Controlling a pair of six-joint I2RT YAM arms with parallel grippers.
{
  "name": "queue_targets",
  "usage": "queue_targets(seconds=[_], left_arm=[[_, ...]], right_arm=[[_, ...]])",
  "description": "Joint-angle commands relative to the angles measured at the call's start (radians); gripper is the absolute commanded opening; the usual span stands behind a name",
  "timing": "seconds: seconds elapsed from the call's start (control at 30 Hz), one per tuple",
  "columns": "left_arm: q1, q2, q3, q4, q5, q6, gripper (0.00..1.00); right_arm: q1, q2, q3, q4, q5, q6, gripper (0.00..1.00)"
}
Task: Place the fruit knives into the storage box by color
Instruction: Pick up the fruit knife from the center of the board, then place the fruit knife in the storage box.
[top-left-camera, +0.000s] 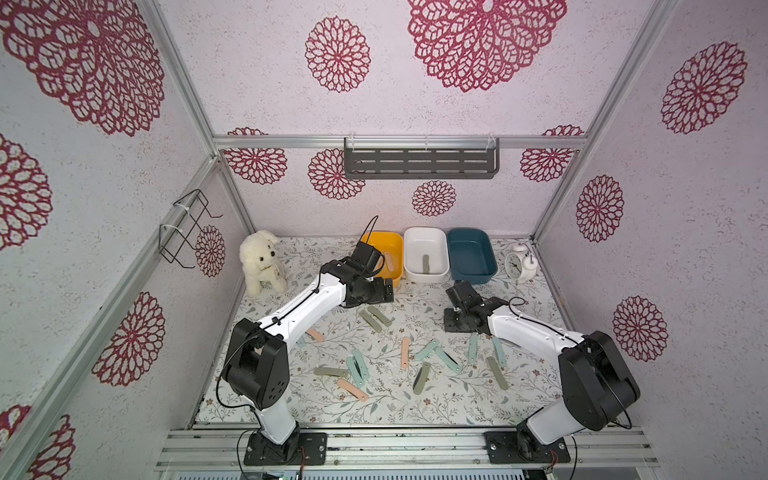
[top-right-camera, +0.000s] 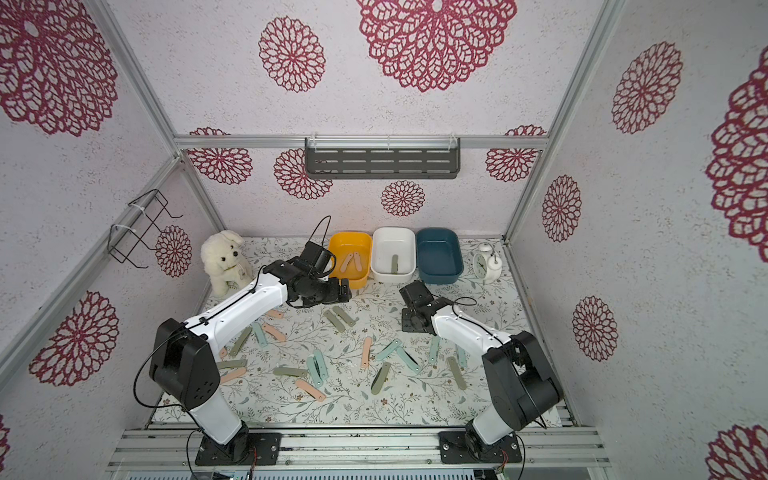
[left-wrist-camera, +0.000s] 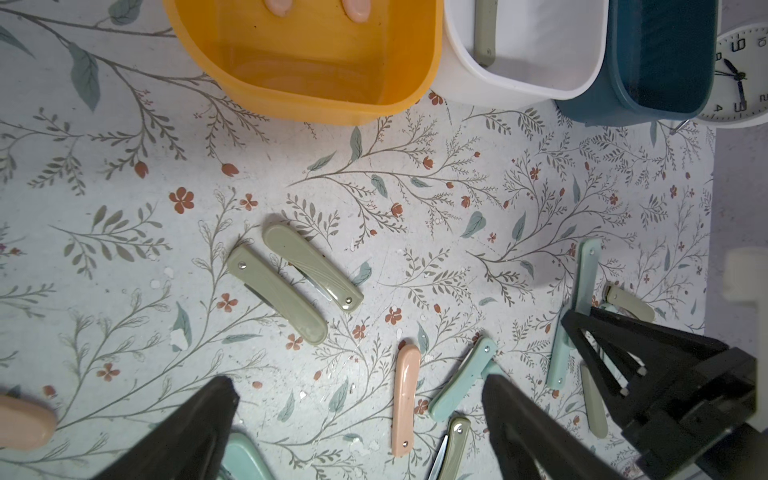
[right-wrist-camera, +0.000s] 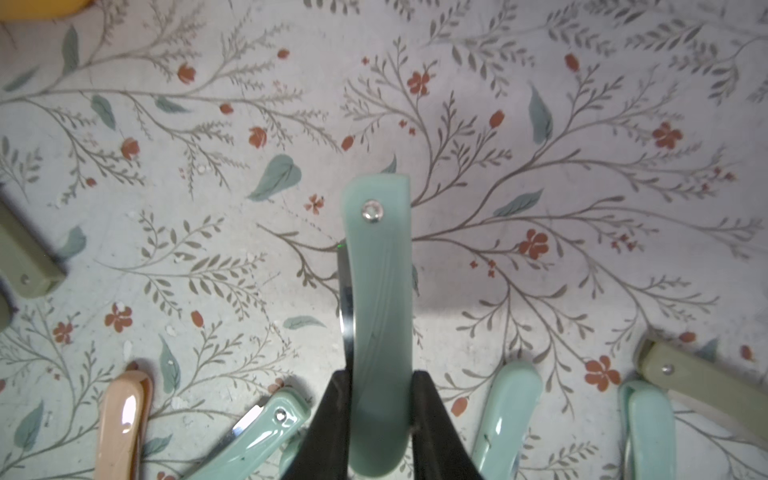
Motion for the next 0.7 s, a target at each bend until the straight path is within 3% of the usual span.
queue_targets(seconds=[0.0, 0.23, 0.67], left_arm=[[0.017, 0.046, 0.068, -0.027, 0.001, -0.004, 0.97], [0.023, 0.131, 0.183, -0.068, 0.002, 0.023, 0.97], [0.052, 0.202, 0.294, -0.101, 0.024, 0.047, 0.97]], right_arm=[[-0.052, 0.020, 0.099, -0.010, 0.038, -0.059, 0.22], [-0.182, 0.151, 0.305, 0.014, 0.033, -0.166, 0.22], [-0.345, 0.542, 0.730, 0.016, -0.004, -0.264, 0.22]])
